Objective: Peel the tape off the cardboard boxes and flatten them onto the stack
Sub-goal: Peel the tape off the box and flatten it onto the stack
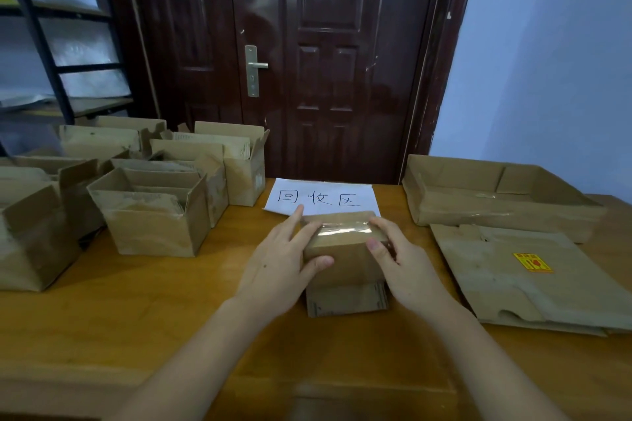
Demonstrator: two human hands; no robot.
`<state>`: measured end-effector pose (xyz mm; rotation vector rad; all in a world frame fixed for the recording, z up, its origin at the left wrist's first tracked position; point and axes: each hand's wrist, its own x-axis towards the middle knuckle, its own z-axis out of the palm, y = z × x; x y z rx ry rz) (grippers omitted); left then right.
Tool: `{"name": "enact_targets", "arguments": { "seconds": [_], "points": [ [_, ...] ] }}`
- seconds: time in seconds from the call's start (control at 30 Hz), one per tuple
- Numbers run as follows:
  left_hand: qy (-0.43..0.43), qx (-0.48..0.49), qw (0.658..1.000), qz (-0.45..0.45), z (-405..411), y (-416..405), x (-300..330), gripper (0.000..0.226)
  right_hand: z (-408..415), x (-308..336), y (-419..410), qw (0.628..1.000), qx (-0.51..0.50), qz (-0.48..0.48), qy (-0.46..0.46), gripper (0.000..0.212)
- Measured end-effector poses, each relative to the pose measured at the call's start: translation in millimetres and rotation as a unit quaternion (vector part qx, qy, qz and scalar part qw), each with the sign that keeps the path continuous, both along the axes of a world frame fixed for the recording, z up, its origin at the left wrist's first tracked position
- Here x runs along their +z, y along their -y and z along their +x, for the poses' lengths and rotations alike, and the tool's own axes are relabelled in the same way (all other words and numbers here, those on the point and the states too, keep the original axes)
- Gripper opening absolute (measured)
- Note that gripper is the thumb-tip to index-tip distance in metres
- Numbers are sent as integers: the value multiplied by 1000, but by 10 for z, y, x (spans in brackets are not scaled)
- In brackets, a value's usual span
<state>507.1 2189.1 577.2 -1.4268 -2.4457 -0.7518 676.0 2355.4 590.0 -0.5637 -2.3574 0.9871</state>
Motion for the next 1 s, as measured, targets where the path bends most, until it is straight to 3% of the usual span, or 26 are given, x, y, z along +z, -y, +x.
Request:
{"name": "enact_targets", "arguments": {
  "seconds": [0.1,0.23,0.4,0.57,0.67,0.8,0.9,1.0],
  "points": [
    [-27,-24,999,-28,-26,15,-54,92,17,-118,-32,999,18,-19,24,43],
    [15,-97,995,-26,-88,78,-75,88,-22,-97,-95,999,19,-22,22,40],
    [6,-163,986,-24,-184,255,-81,67,-90,-71,-204,1000,1,-3,15,41],
    [-37,-135,990,15,-117,262,-139,59,-113,62,-105,996,-44,80,-24,39],
    [-77,-105,990,55,-31,206,-189,55,-10,80,35,989,27,135,-56,31],
    [-111,-85,984,107,88,91,-267,53,160,-124,128,975,74,207,34,48],
    [-96,-95,984,113,166,39,-344,59,188,-277,157,963,65,262,25,69],
    [-46,-96,989,105,219,-4,-374,77,151,-373,185,965,52,258,-1,79]
  ]
}}
